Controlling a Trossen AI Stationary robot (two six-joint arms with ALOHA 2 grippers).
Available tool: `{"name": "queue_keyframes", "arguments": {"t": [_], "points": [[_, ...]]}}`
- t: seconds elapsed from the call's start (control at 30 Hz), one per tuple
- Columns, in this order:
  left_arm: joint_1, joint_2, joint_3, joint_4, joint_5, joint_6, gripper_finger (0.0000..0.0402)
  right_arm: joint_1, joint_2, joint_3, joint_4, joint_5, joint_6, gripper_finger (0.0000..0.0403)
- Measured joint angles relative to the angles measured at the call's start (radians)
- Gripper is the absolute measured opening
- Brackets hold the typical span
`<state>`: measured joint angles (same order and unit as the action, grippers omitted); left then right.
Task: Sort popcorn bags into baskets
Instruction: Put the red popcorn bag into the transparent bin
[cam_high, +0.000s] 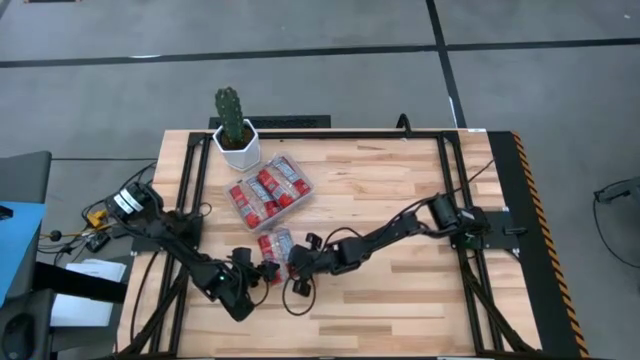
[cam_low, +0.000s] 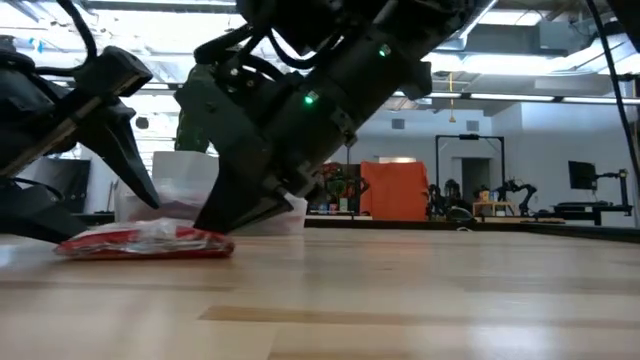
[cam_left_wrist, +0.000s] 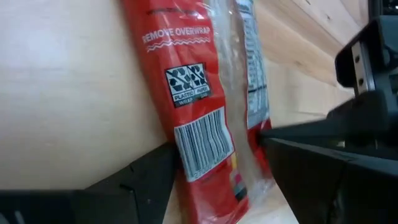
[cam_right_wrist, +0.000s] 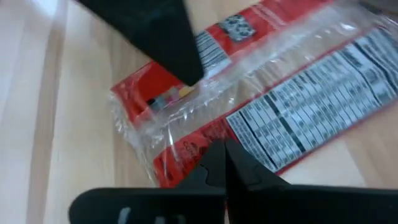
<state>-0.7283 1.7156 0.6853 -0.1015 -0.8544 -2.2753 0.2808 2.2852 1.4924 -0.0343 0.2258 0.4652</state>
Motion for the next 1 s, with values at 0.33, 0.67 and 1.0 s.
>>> {"name": "queue_keyframes", "arguments": {"t": [0.33,0.67,1.0], "points": [[0.021,0.003,-0.001,0.000,0.023,0.025,0.0178,0.014,0.022,0.068,-0.020,-0.032,-0.006,0.0013],[0.022,0.004,-0.003,0.024,0.038,0.128,0.0011,0.014,0.023,0.085,-0.027,-0.035,-0.031,0.0018],[0.014,-0.060,0.029,0.073,0.053,0.265,0.0000,0.046,-0.216,0.085,-0.314,-0.003,-0.082,0.0019]]}}
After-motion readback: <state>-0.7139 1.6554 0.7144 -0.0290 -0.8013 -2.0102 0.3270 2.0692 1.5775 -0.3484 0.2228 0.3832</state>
